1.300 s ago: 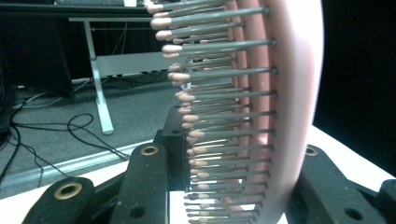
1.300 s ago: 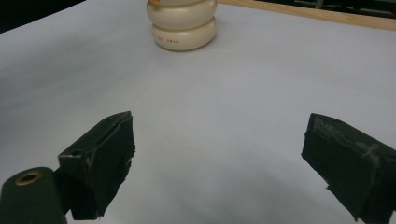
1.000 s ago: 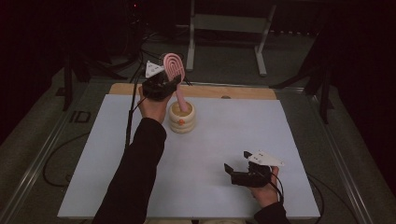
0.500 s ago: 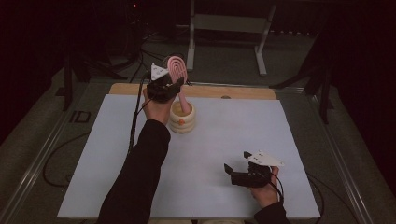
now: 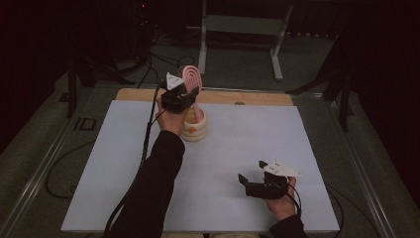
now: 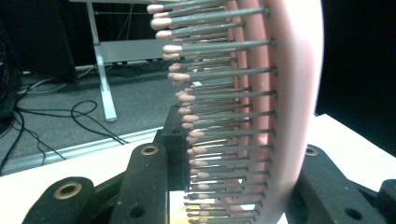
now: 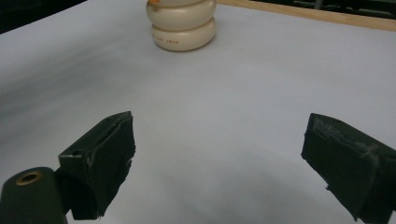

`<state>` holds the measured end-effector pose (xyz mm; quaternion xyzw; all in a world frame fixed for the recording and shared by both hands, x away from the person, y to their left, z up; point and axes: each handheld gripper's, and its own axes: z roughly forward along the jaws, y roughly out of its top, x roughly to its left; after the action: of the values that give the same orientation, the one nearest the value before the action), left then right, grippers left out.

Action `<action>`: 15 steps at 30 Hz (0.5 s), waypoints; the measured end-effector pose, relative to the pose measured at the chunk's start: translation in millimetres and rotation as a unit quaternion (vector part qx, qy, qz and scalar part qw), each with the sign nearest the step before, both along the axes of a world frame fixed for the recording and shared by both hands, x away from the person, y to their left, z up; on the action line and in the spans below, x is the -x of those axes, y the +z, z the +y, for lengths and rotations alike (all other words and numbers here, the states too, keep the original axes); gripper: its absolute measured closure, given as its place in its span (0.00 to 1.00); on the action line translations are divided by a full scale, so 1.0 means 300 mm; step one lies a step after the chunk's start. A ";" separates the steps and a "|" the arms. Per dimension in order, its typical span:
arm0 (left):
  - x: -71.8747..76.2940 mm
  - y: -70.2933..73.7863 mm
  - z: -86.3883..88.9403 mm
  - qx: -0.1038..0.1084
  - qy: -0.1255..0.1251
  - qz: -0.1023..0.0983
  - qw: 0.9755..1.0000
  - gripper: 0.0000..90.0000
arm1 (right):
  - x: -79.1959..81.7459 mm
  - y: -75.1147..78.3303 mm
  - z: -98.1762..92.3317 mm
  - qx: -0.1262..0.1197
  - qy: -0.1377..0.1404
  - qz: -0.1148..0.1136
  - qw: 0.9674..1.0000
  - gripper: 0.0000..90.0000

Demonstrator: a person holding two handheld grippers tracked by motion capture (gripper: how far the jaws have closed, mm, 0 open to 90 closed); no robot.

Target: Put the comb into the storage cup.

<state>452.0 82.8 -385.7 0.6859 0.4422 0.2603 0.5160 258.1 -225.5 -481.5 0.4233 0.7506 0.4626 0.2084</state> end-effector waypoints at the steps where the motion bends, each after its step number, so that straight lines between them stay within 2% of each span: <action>1: 0.000 0.000 0.000 0.000 0.000 0.000 1.000 0.72 | 0.000 0.000 0.000 0.000 0.000 0.000 1.000 0.10; 8: 0.007 -0.044 -0.019 -0.010 0.004 0.004 1.000 0.72 | 0.000 0.001 -0.001 0.001 -0.001 -0.001 1.000 0.10; 15: 0.014 -0.087 -0.014 0.000 0.014 0.014 1.000 0.72 | 0.001 0.002 -0.001 0.001 -0.001 0.000 1.000 0.10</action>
<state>447.7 78.6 -411.7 0.6834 0.4587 0.2578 0.5061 257.9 -225.7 -481.0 0.4240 0.7503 0.4620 0.2096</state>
